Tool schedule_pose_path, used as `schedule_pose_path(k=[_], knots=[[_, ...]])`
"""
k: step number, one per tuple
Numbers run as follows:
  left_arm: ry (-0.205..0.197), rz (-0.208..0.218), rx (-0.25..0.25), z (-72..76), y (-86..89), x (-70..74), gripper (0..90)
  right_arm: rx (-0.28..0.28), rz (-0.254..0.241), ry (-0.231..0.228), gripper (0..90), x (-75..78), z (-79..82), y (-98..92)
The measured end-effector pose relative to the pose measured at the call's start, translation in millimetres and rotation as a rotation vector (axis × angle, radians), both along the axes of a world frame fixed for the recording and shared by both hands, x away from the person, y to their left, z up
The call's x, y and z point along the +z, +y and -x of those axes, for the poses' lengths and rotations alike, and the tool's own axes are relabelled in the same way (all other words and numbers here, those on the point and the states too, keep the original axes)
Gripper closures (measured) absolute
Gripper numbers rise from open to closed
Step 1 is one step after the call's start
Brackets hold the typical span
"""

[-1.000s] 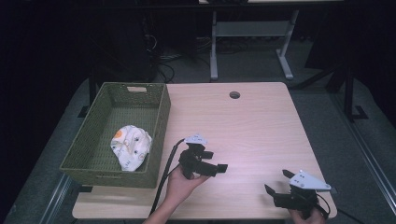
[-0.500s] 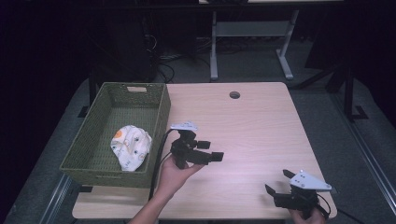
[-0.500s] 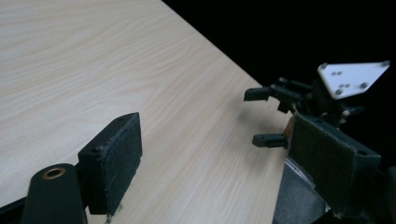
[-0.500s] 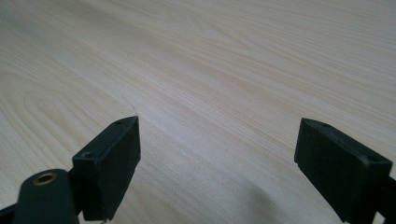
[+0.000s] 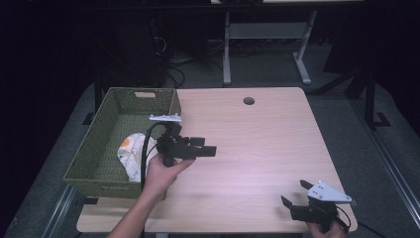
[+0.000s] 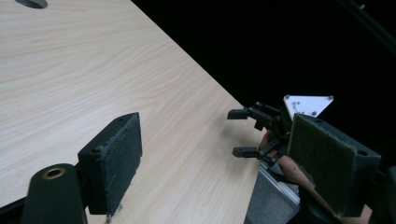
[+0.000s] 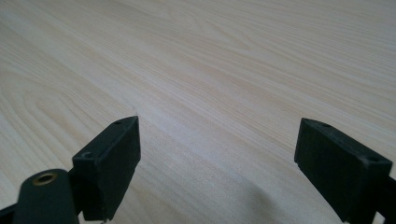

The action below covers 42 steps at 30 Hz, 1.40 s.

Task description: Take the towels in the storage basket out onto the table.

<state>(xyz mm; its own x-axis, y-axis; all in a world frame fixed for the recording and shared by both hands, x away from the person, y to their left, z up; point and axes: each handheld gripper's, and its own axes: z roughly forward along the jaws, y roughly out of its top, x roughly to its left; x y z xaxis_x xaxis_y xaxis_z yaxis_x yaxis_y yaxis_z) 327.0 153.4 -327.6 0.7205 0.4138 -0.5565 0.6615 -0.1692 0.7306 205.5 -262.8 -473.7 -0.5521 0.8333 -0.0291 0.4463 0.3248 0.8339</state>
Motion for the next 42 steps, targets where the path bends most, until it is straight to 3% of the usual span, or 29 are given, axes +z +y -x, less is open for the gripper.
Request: schedule_pose_path(k=[7, 17, 25, 36, 42], knots=[[0.028, 0.012, 0.016, -7.2, 23.8, 6.6, 17.0, 0.002, 0.006, 0.004, 14.0, -0.3, -0.4, 1.7], [0.038, 0.002, 0.033, -14.8, 51.8, 13.9, 17.0, 0.0, 0.012, -0.002, 13.9, -0.9, -1.7, 1.4], [0.047, 0.01, 0.092, -21.0, 78.3, 15.3, 17.0, 0.003, 0.009, 0.001, 14.0, -1.1, -1.7, 1.3], [0.053, -0.047, 0.147, -27.7, 109.7, 17.1, 17.0, 0.0, 0.011, 0.006, 14.0, -1.5, -2.1, 1.8], [0.04, -0.126, 0.193, -30.5, 121.5, 15.1, 17.1, -0.003, 0.01, 0.007, 14.0, -1.6, -1.9, 1.5]])
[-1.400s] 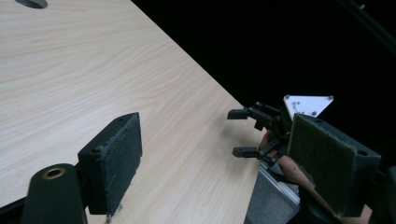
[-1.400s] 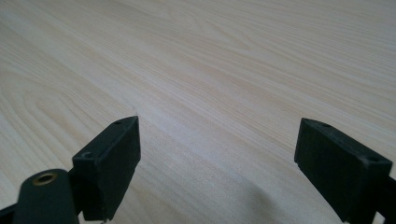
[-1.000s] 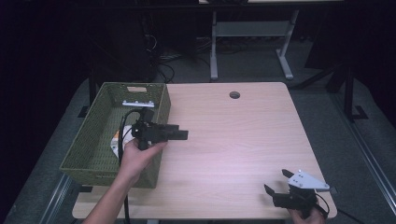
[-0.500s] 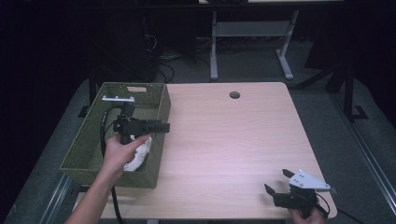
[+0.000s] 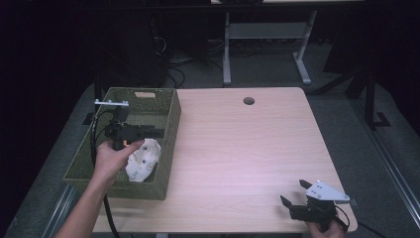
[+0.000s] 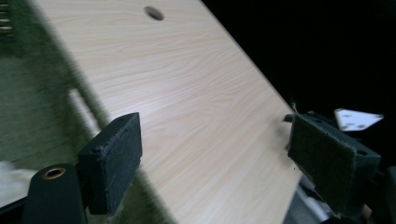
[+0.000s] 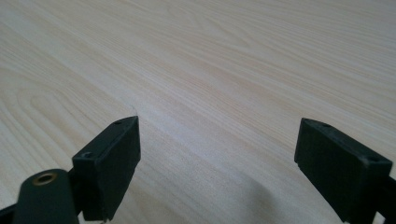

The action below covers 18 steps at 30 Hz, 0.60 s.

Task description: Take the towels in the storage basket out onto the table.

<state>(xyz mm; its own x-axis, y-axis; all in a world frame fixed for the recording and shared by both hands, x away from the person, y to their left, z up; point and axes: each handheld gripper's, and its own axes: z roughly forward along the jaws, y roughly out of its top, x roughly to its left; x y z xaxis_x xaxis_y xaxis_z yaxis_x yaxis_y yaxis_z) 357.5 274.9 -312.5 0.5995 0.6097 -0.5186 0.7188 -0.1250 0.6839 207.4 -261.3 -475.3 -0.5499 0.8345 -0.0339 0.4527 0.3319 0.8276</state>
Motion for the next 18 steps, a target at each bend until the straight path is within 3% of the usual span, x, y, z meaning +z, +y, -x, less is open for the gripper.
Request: schedule_pose_path(k=[14, 18], knots=[[0.049, -0.151, 0.138, -14.1, 35.8, -19.9, 20.3, -0.001, 0.003, 0.0, 14.0, -0.5, -0.8, -0.6], [0.076, -0.198, 0.158, -19.7, 42.7, -26.9, 20.4, -0.001, 0.004, 0.002, 14.0, -0.5, -0.8, -0.6]])
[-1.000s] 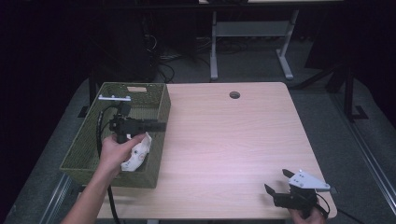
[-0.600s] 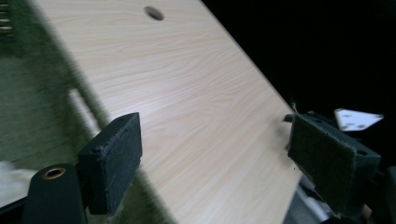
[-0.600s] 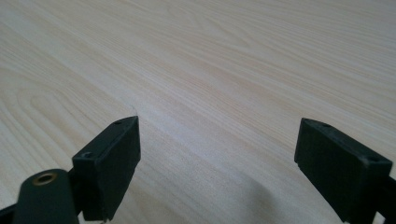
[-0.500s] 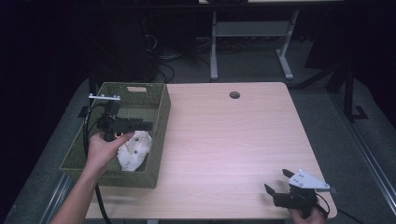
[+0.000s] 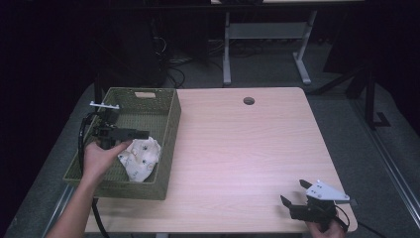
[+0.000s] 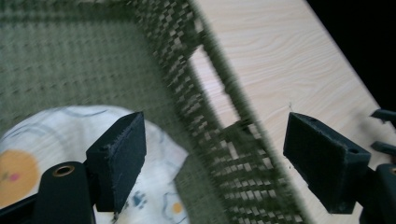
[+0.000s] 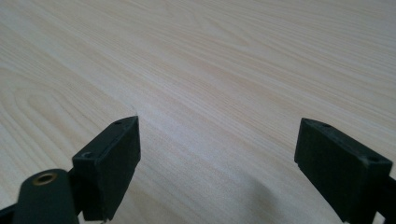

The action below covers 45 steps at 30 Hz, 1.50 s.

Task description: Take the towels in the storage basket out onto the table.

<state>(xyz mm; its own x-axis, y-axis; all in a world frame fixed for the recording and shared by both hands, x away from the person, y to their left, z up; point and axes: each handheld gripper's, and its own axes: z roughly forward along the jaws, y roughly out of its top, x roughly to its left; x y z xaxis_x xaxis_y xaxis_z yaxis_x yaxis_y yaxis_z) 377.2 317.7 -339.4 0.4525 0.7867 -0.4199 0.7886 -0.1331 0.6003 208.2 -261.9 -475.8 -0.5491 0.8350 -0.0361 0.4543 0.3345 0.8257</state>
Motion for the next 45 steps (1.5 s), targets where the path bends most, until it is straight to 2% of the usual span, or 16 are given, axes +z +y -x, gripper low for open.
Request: schedule_pose_path(k=[3, 10, 16, 19, 20, 23, 26, 28, 31, 33, 35, 38, 40, 45], knots=[[0.018, -0.028, 0.021, -4.0, 4.6, -5.6, 21.7, -0.001, -0.001, -0.002, 14.0, 0.0, -0.1, -0.2], [0.09, -0.161, 0.065, -16.0, 10.1, -21.6, 21.8, 0.0, -0.002, -0.003, 14.0, -0.1, -0.2, -0.6], [0.137, -0.263, 0.093, -23.9, 9.7, -29.1, 24.3, -0.002, -0.004, 0.003, 14.0, -0.4, -0.5, -0.2], [0.134, -0.353, 0.076, -26.5, 3.3, -34.3, 25.5, 0.0, -0.004, -0.004, 14.0, -0.1, -0.3, -0.8], [0.139, -0.367, 0.073, -27.5, 2.1, -35.7, 26.0, 0.001, -0.003, -0.006, 13.9, -0.1, -0.4, -1.2], [0.185, -0.428, 0.064, -34.7, -1.7, -44.1, 26.8, -0.003, -0.004, 0.002, 13.9, -0.5, -0.5, -0.7], [0.232, -0.507, 0.063, -41.4, -6.5, -51.9, 29.0, 0.0, -0.001, 0.002, 14.0, -0.6, -0.5, -0.3], [0.261, -0.512, 0.056, -45.4, -8.2, -55.9, 28.9, 0.002, -0.001, -0.002, 14.0, -0.6, -0.3, -1.5], [0.278, -0.523, 0.024, -48.5, -15.1, -60.5, 29.7, -0.002, -0.004, 0.0, 13.9, -0.8, -0.8, -3.1], [0.284, -0.559, -0.001, -49.7, -20.7, -63.9, 30.9, -0.002, -0.003, -0.002, 14.0, -0.7, -0.7, -3.2], [0.31, -0.591, -0.025, -51.6, -25.2, -68.0, 31.2, -0.001, -0.003, -0.001, 14.0, -0.7, -0.7, -3.1], [0.336, -0.619, -0.03, -53.0, -29.7, -72.6, 32.5, -0.001, -0.003, -0.003, 13.9, -0.7, -0.7, -3.2], [0.35, -0.671, -0.031, -54.1, -32.2, -76.5, 35.0, -0.001, -0.002, -0.003, 13.9, -0.7, -0.7, -3.2], [0.365, -0.705, -0.036, -55.4, -34.0, -82.4, 37.6, -0.005, -0.006, -0.001, 13.9, -0.6, -0.3, -2.5]])
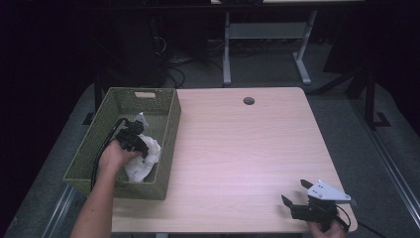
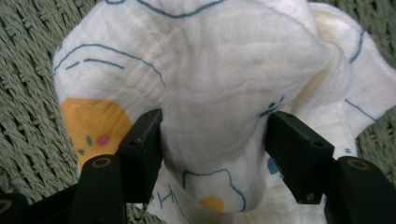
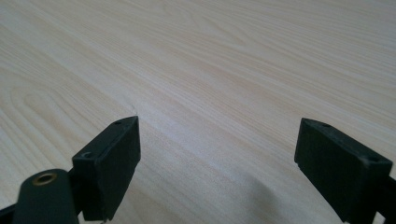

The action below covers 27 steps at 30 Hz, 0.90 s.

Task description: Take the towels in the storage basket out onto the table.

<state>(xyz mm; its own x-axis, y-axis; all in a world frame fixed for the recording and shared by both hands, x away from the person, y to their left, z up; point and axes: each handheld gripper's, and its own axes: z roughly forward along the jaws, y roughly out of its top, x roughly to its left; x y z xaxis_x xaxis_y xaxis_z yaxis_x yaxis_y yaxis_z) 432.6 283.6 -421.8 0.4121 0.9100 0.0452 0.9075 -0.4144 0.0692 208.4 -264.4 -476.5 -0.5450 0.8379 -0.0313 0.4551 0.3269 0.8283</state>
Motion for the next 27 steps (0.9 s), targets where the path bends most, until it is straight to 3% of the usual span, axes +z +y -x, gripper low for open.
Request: schedule_pose_path(k=[4, 13, 20, 27], knots=[[0.0, -0.011, -0.017, 0.7, -1.2, -0.8, 43.9, 0.004, 0.004, -0.001, 14.0, 0.5, 0.1, -0.1], [-0.005, -0.009, 0.008, 0.7, 1.3, 0.4, 63.3, 0.0, 0.001, -0.007, 14.0, 1.8, 1.2, -0.7], [0.013, 0.024, 0.035, 0.1, 6.3, 2.1, 72.5, 0.001, 0.0, -0.013, 14.0, 2.2, 1.3, -1.8], [-0.004, 0.049, 0.048, 5.0, 9.6, 8.2, 75.1, -0.004, -0.002, -0.011, 13.9, 2.2, 1.9, -2.7]])
